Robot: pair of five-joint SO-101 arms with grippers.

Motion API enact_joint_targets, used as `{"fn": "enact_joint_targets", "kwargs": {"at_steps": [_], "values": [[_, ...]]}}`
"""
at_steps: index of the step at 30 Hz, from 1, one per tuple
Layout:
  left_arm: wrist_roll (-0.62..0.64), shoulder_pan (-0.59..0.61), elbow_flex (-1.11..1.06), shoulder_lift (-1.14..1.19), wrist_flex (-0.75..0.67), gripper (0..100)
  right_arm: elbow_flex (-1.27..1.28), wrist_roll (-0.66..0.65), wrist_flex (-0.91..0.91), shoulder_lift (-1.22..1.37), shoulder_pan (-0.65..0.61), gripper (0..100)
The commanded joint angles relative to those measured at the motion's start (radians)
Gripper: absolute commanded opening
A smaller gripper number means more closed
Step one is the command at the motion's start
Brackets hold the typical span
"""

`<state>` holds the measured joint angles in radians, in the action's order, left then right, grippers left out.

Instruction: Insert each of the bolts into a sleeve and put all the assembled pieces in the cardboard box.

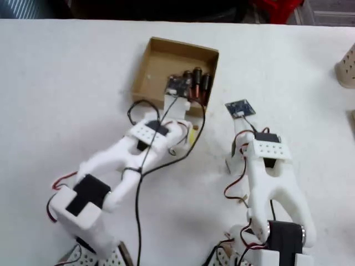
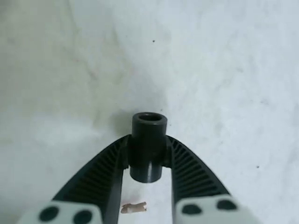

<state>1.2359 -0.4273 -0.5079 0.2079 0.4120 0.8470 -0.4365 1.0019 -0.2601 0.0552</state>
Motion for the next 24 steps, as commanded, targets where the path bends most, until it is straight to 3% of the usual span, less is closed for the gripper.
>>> {"fn": "enact_joint_targets", "kwargs": {"at_steps": [1, 3, 17, 24], "values": [[0.012, 0.059, 0.100, 0.050, 0.054, 8, -0.006, -0.015, -0.008, -0.042, 0.002, 1.6], [0.011, 0.076, 0.129, 0.081, 0.069, 2, -0.006, -0.015, -0.008, -0.042, 0.002, 1.6], [0.011, 0.285, 0.227, 0.131, 0.107, 2, -0.003, -0.015, -0.008, -0.042, 0.002, 1.6], [-0.018, 0.240, 0.206, -0.024, 0.250, 2, -0.003, -0.015, -0.008, -0.042, 0.002, 1.6]]}}
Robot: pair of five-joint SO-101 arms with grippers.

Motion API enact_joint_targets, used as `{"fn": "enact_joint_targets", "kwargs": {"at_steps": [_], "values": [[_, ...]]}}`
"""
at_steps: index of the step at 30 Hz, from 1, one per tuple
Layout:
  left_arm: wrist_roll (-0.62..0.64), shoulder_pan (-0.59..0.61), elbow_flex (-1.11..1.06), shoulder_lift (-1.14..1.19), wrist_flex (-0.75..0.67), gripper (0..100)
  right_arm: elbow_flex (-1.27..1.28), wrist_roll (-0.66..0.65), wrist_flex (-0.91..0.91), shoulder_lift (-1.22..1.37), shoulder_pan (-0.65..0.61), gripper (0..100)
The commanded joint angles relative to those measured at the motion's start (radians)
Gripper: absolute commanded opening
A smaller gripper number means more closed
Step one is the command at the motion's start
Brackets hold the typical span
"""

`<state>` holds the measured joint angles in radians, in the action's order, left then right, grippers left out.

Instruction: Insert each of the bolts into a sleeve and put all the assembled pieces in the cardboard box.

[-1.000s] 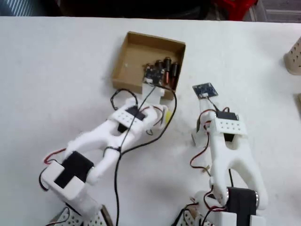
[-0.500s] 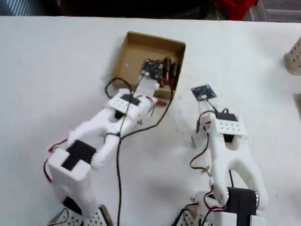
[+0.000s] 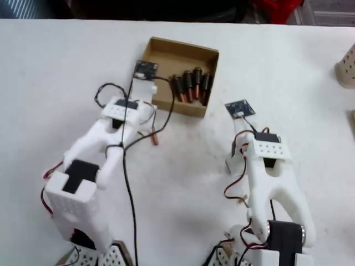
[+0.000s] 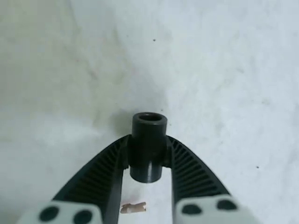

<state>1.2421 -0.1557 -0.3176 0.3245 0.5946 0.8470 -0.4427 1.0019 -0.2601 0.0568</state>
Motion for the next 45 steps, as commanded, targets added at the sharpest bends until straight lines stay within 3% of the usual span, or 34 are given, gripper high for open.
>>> {"fn": "enact_joint_targets", "kwargs": {"at_steps": [1, 8, 12, 18, 20, 25, 29, 41, 45], "values": [[-0.046, -0.044, -0.005, -0.174, 0.072, 2, -0.003, -0.009, -0.008, -0.042, 0.001, 1.6], [-0.110, -0.073, -0.196, -0.450, 0.066, 2, -0.003, -0.009, -0.008, -0.042, 0.001, 1.6], [-0.110, -0.071, -0.299, -0.513, -0.049, 3, -0.003, -0.009, -0.008, -0.042, 0.001, 1.6], [-0.110, -0.094, -0.338, -0.513, -0.100, 24, -0.002, -0.009, -0.008, -0.042, 0.001, 1.6], [-0.110, -0.113, -0.341, -0.513, -0.100, 27, -0.002, -0.009, -0.008, -0.042, 0.001, 1.6], [-0.109, -0.108, -0.321, -0.483, -0.098, 21, -0.002, -0.009, -0.008, -0.042, 0.001, 1.6], [-0.109, -0.081, -0.203, -0.361, -0.011, 14, -0.002, -0.009, -0.008, -0.042, 0.001, 1.6], [-0.100, -0.071, -0.006, -0.116, 0.043, 13, -0.002, -0.011, -0.008, -0.042, 0.001, 1.6], [-0.032, -0.054, 0.021, -0.074, 0.052, 13, -0.002, -0.011, -0.008, -0.042, 0.001, 1.6]]}}
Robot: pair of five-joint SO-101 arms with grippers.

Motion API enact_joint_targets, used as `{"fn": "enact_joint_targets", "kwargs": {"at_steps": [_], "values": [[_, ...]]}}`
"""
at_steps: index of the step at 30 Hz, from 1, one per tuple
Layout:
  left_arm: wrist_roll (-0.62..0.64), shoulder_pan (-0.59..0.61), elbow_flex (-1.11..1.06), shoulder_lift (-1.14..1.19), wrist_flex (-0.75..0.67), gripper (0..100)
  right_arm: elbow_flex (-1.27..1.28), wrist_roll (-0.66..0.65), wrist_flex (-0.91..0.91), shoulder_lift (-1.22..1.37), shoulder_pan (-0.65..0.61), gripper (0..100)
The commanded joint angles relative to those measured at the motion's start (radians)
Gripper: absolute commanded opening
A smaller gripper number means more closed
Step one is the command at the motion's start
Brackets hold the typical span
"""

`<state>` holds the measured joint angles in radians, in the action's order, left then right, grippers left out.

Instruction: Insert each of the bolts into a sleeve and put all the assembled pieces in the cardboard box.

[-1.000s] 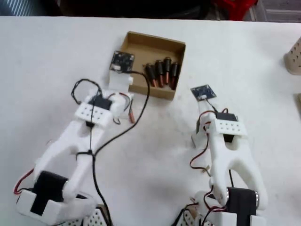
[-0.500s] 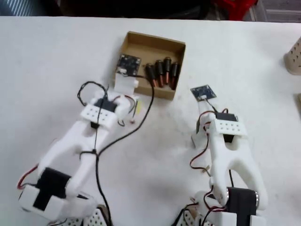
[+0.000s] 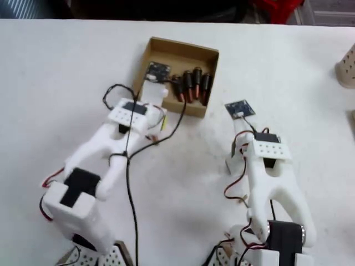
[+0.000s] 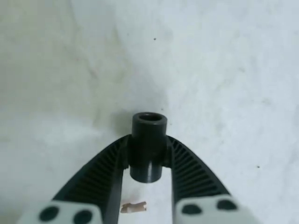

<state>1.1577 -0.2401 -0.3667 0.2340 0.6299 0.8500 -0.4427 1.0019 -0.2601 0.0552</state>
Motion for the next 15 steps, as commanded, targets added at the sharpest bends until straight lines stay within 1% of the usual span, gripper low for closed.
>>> {"fn": "enact_joint_targets", "kwargs": {"at_steps": [1, 5, 15], "values": [[0.055, 0.033, 0.089, 0.031, 0.032, 13, -0.005, -0.011, -0.008, -0.042, 0.002, 1.6], [0.058, 0.044, 0.175, 0.113, 0.106, 13, -0.005, -0.011, -0.008, -0.042, 0.002, 1.6], [0.060, 0.045, 0.359, 0.282, 0.190, 13, -0.005, -0.011, -0.008, -0.042, 0.001, 1.6]]}}
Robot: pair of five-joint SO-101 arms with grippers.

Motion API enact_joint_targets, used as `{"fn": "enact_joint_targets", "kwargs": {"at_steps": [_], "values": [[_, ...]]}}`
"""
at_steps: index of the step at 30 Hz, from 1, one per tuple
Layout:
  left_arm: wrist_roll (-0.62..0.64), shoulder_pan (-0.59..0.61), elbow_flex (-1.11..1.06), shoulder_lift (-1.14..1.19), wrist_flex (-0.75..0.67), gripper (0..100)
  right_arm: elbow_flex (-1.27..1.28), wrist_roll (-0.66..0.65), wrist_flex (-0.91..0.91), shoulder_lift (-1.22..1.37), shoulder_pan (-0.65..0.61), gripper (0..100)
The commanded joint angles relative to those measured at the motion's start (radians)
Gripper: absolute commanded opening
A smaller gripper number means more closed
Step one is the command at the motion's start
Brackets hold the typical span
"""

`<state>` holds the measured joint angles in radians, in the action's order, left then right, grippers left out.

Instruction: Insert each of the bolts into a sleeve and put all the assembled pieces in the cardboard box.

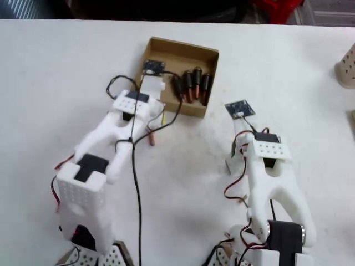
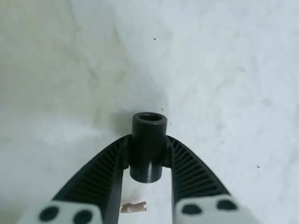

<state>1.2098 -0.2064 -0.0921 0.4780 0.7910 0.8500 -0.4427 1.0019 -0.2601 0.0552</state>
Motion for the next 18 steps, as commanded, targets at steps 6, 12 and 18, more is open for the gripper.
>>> {"fn": "enact_joint_targets", "kwargs": {"at_steps": [6, 12, 18], "values": [[0.005, 0.005, 0.118, 0.071, 0.058, 11, -0.005, -0.011, -0.008, -0.042, 0.001, 1.6], [-0.087, 0.005, 0.118, 0.068, 0.080, 3, -0.005, -0.011, -0.008, -0.042, 0.001, 1.6], [-0.278, 0.004, 0.140, 0.042, 0.203, 2, -0.005, -0.011, -0.010, -0.042, 0.001, 1.6]]}}
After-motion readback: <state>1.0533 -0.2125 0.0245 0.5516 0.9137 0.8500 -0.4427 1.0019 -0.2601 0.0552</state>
